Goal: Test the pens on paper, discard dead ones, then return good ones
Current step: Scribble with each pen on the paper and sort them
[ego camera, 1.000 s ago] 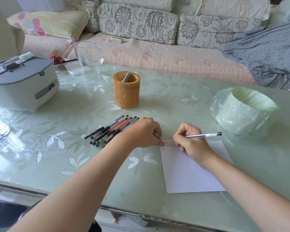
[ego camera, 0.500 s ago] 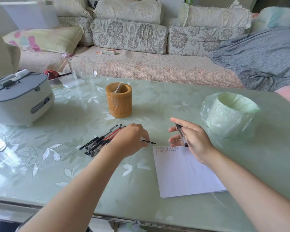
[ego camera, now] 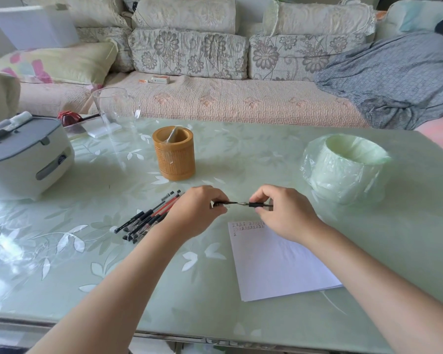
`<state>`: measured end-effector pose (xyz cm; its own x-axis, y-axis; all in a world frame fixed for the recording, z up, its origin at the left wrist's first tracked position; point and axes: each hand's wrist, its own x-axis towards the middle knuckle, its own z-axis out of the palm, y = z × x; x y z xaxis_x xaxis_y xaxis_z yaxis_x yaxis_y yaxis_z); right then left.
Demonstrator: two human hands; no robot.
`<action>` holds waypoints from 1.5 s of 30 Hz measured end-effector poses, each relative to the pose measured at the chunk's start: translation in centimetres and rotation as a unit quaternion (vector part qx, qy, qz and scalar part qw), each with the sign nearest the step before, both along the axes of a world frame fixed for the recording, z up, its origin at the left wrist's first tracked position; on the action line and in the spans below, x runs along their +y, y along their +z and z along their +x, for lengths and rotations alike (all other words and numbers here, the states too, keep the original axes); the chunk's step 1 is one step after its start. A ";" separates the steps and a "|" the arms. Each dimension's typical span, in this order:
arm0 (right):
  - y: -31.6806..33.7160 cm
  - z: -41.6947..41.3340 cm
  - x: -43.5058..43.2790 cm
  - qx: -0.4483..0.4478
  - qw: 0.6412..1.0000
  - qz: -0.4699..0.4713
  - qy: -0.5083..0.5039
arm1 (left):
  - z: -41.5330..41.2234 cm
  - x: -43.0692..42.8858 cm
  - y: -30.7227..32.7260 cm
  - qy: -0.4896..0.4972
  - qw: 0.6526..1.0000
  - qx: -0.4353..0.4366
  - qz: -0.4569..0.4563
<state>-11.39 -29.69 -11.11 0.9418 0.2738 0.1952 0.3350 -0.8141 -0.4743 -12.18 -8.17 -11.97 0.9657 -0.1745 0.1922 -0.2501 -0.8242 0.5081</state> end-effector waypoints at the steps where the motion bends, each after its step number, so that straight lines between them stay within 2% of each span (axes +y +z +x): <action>1: 0.1 0.0 0.0 -0.005 1.000 -0.002 -0.002 | 0.0 0.0 0.0 0.005 1.000 0.000 0.002; 7: -0.1 -0.1 0.2 -0.006 1.000 0.011 0.004 | -0.2 -0.4 0.2 -0.011 1.000 0.011 -0.009; 14: -0.8 0.2 0.3 0.008 0.997 0.049 0.064 | -0.9 -1.1 0.9 -0.036 0.999 0.027 -0.010; 16: -1.0 0.4 0.6 -0.005 0.996 -0.030 0.082 | -1.0 -1.3 1.1 -0.034 0.998 0.052 -0.028; 18: -1.1 0.2 0.9 -0.082 0.982 -0.139 0.099 | -1.3 -1.7 1.2 -0.038 0.994 0.087 -0.045; 19: -1.1 0.0 1.0 -0.101 0.975 -0.164 0.107 | -1.4 -1.9 1.2 -0.043 0.993 0.103 -0.048; 23: -1.3 -0.3 1.1 -0.136 0.971 -0.163 0.107 | -2.0 -2.6 1.0 -0.062 0.986 0.144 -0.064; 28: -0.9 -0.8 1.4 -0.200 0.954 -0.205 0.091 | -2.8 -3.3 1.2 -0.096 0.970 0.200 -0.100; 33: -1.0 -1.0 1.7 -0.181 0.968 -0.168 0.044 | -2.9 -3.7 1.8 -0.094 0.968 0.200 -0.116; 37: -1.1 -0.3 1.5 -0.132 0.976 -0.145 0.095 | -1.8 -3.0 1.6 -0.039 0.986 0.133 -0.096; 41: -1.8 0.1 1.0 -0.064 0.989 -0.043 0.126 | -0.5 -1.0 1.8 0.024 0.991 0.053 -0.118; 45: -2.4 0.8 1.3 -0.033 0.995 0.035 0.083 | 0.8 0.9 1.6 0.051 0.982 0.029 -0.181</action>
<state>-10.63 -28.42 -13.55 0.8687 0.4084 0.2803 0.4954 -0.7098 -0.5008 -11.34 -7.27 -10.33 0.9857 -0.0064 0.1682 -0.1377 -0.6055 0.7838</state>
